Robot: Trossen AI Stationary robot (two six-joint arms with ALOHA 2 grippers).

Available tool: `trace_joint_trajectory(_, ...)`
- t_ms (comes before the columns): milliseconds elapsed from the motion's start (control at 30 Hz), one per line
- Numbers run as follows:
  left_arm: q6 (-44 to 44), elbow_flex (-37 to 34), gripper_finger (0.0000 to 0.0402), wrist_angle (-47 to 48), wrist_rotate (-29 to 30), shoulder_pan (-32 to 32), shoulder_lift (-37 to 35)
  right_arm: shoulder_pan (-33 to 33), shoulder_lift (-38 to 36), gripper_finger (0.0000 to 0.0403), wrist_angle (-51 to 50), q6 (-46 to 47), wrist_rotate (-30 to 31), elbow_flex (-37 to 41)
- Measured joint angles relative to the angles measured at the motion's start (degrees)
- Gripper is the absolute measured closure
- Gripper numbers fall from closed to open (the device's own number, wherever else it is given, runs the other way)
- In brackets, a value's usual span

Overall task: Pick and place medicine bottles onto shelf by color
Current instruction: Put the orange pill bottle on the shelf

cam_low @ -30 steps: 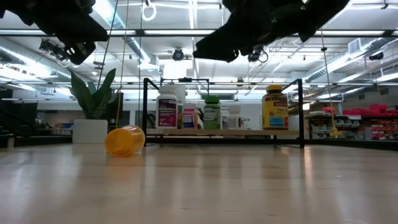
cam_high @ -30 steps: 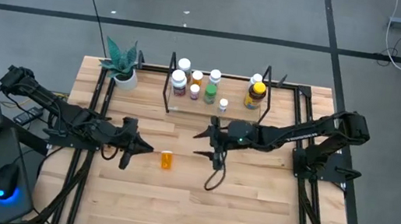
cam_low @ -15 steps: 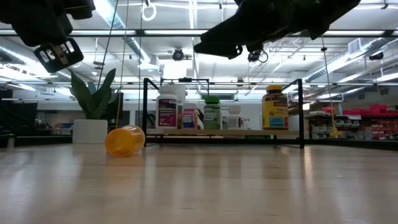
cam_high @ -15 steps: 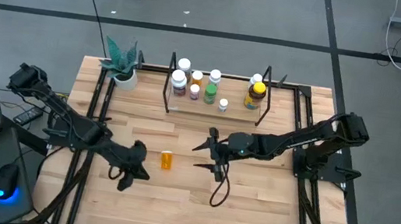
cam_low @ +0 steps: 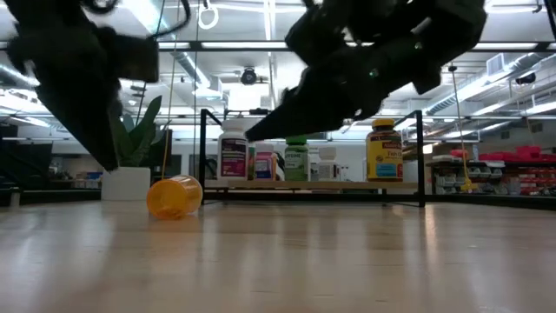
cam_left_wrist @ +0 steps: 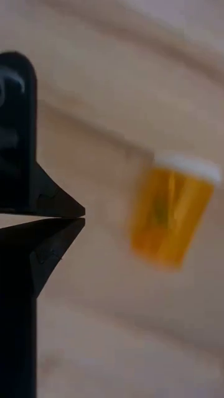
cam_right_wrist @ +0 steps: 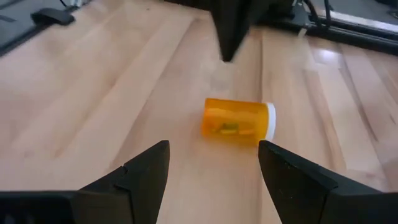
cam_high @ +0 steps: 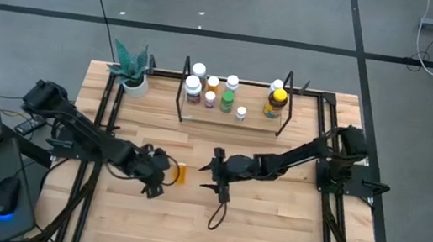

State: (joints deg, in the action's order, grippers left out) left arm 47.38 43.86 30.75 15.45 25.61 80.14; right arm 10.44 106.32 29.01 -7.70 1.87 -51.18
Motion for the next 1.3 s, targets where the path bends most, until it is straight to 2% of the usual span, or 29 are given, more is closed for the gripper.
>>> trace_joint_trajectory(167,-1.4,0.1,0.0388,0.5,2.6,-4.1,4.4,0.0,2.7,0.0149,-5.0,-0.4,0.7,-3.6)
trace_joint_trajectory(333,-6.4,0.0,0.0388,-1.7,4.0,-8.4,8.2,0.0,1.7,0.0149,-10.1,-2.1,4.5,-4.5)
trace_joint_trajectory(600,-21.6,0.1,0.0390,-19.2,3.9,-12.4,11.9,-0.3,-1.8,0.0149,-21.2,-2.9,7.7,-4.4)
trace_joint_trajectory(733,-26.0,0.0,0.0391,-23.9,3.9,-12.9,12.6,-0.5,-3.0,0.0149,-25.1,-3.0,7.1,-4.1)
trace_joint_trajectory(900,-30.0,0.1,0.0389,-27.1,1.0,-12.8,12.9,-0.4,-2.4,0.0149,-18.3,-3.8,3.1,-2.7)
trace_joint_trajectory(1133,-31.6,1.6,0.0396,-26.1,-3.3,-11.7,9.8,0.5,-2.3,0.0140,-8.2,-6.1,-5.5,1.1)
trace_joint_trajectory(1200,-31.6,2.0,0.0393,-24.4,-3.3,-11.4,8.9,0.8,-2.3,0.0136,-7.4,-6.1,-5.0,1.2)
trace_joint_trajectory(1300,-31.3,2.8,0.0388,-23.6,-3.3,-10.8,8.1,0.9,-2.3,0.0135,-7.5,-5.8,1.7,1.2)
